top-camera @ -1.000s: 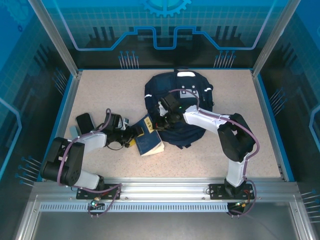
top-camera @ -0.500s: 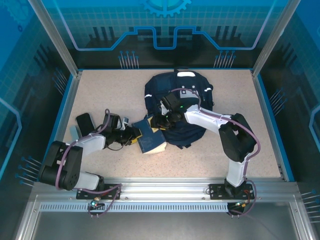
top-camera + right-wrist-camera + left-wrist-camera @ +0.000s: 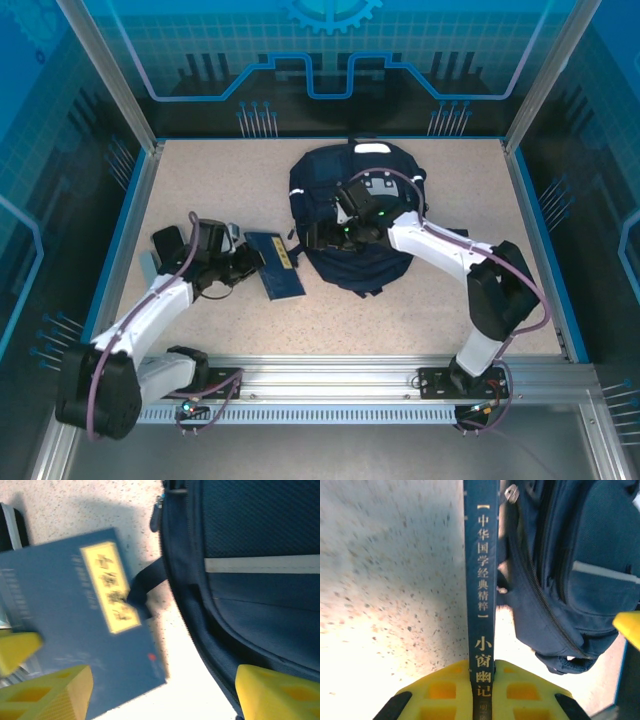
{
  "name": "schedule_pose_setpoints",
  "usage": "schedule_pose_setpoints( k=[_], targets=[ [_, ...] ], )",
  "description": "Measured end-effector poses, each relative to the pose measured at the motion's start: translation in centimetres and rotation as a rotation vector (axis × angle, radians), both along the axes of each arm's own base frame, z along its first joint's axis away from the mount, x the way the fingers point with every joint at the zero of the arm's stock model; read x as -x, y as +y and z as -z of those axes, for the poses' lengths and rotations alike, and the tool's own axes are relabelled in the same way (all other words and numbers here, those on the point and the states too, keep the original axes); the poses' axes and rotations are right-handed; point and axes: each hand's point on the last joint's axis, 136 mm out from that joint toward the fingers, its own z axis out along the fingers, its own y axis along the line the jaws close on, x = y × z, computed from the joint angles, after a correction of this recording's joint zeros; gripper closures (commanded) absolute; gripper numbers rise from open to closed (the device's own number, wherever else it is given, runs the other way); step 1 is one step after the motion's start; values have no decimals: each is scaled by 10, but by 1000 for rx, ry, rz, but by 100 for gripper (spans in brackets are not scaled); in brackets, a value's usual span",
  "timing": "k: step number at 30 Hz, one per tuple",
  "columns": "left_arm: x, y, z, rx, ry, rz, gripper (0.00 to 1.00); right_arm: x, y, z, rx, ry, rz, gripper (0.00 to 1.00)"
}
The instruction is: Pack books, pencil case, and school supplies into a backpack
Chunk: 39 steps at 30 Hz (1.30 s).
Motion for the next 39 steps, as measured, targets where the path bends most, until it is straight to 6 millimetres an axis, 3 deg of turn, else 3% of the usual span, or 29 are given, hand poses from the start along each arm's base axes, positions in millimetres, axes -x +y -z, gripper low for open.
schedule_pose_setpoints(
  k=[4,8,17,23,34,39],
  targets=[
    [-2,12,-40,-61,-100,-24,94,3,-15,2,-16,-13,34,17],
    [-9,8,-70,-24,-190,-22,94,4,-23,-8,-86,-40,56,12],
    [-45,-16,-124,196,-331,-66,95,11,-13,-71,-354,-160,58,2],
    [-68,-32,-157,349,-400,-105,95,12,0,-93,-534,-126,93,0],
    [-81,-37,-193,519,-447,-164,95,-18,26,-114,-759,-70,159,0],
    [-81,-33,-200,548,-454,-194,96,-28,33,-127,-871,-47,194,10]
  ],
)
